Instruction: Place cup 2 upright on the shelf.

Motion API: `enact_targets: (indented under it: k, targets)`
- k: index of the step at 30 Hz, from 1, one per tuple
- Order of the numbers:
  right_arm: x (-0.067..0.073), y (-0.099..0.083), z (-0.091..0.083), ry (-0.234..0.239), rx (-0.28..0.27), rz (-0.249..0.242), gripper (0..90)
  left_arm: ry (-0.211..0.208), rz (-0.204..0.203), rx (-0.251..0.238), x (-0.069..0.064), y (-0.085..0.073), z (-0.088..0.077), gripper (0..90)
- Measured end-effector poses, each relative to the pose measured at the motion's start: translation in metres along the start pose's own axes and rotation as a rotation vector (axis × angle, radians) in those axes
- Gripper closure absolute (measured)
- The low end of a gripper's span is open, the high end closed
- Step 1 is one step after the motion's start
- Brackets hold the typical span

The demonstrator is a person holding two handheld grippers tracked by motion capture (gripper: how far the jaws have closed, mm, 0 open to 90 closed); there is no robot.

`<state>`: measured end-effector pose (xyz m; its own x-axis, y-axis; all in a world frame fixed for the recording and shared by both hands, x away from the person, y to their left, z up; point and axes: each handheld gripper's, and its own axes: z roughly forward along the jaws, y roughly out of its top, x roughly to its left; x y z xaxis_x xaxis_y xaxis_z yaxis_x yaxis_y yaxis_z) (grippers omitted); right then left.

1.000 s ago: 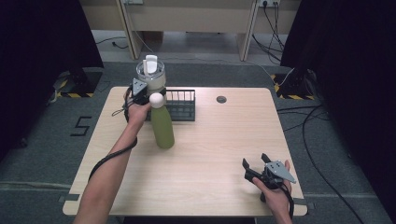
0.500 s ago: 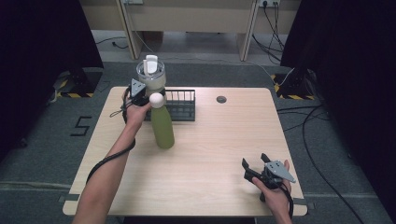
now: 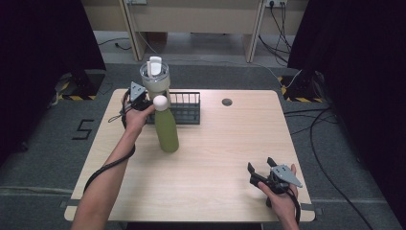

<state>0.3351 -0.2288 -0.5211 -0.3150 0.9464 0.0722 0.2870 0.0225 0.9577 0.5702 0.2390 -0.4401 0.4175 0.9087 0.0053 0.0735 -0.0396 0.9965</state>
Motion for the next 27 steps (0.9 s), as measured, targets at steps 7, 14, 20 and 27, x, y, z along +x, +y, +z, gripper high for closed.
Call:
enact_targets:
  k: [7,14,20,27]
  targets:
    - [0.001,0.0,0.0,0.002,0.0,-0.001,18.1,0.003,-0.006,-0.009,0.001,-0.002,-0.008,4.7]
    - [0.001,0.0,0.001,0.001,0.0,0.0,18.0,0.001,-0.002,-0.019,0.001,0.001,-0.018,5.1]
    - [0.0,0.0,0.001,0.001,0.003,0.0,18.0,0.007,0.007,-0.014,0.002,-0.002,-0.027,5.2]
    - [0.001,0.0,0.001,0.003,0.004,-0.001,18.0,0.006,0.013,-0.018,0.002,-0.005,-0.039,5.4]
